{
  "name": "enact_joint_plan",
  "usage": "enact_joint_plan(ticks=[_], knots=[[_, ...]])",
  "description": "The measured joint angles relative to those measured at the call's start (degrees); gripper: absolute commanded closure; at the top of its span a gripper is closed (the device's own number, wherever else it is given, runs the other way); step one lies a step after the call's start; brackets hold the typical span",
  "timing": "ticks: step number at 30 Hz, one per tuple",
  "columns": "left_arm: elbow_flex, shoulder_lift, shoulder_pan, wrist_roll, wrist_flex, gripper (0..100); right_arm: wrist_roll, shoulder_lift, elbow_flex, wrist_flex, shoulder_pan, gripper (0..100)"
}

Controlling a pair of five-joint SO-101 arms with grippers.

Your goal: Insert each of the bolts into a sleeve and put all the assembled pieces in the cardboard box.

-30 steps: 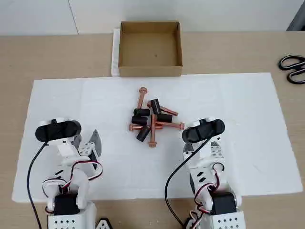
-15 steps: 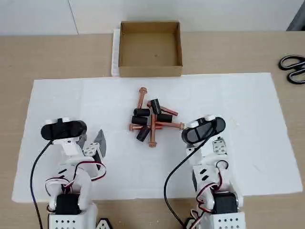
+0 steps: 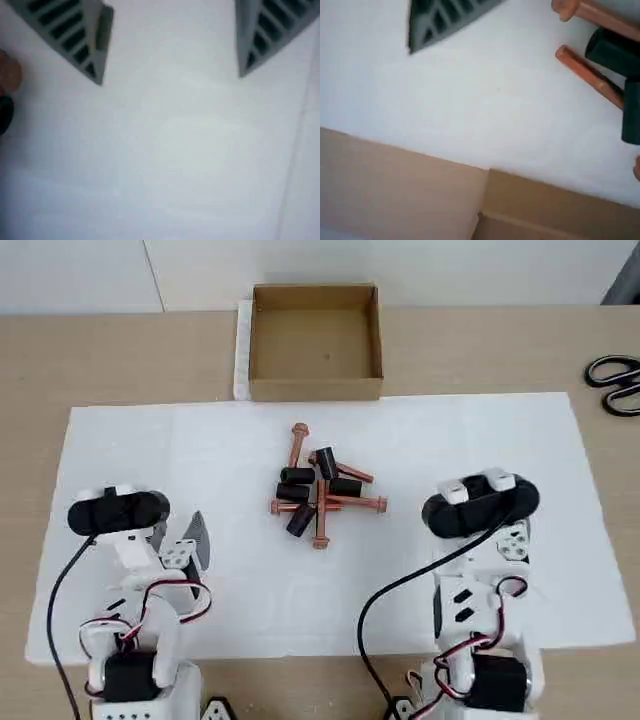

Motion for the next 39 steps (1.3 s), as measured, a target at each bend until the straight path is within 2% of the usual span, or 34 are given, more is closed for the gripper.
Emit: enact_joint_plan(ticks=[5, 9, 16, 20, 27, 31, 35, 39], knots=[[-6.1, 0.0, 0.0, -0.4, 1.9, 83, 3.0, 12.7, -8.0, 0.9, 0.1, 81.1], [-8.4, 3.0, 0.0, -2.3, 2.0, 83, 3.7, 27.3, -18.4, 6.4, 0.1, 81.1], [-18.5, 22.9, 0.0, -6.3, -0.3, 83, 3.7, 54.8, -37.0, 19.5, -0.5, 81.1], [-22.7, 38.9, 0.0, -8.0, -4.5, 83, 3.7, 63.4, -44.0, 24.7, -3.9, 81.1], [-33.2, 68.2, 0.0, -7.8, -7.1, 83, 2.6, 65.1, -45.9, 23.3, -8.6, 81.1], [-38.0, 81.3, 0.0, -3.4, -10.4, 83, 1.9, 67.0, -46.1, 20.0, -12.6, 81.0], [-39.0, 87.7, 1.5, -2.2, -16.6, 83, 1.7, 76.4, -49.3, 18.7, -13.5, 81.1], [-39.0, 87.9, 4.0, -2.3, -19.0, 83, 1.5, 88.8, -58.7, 20.7, -14.5, 81.2]])
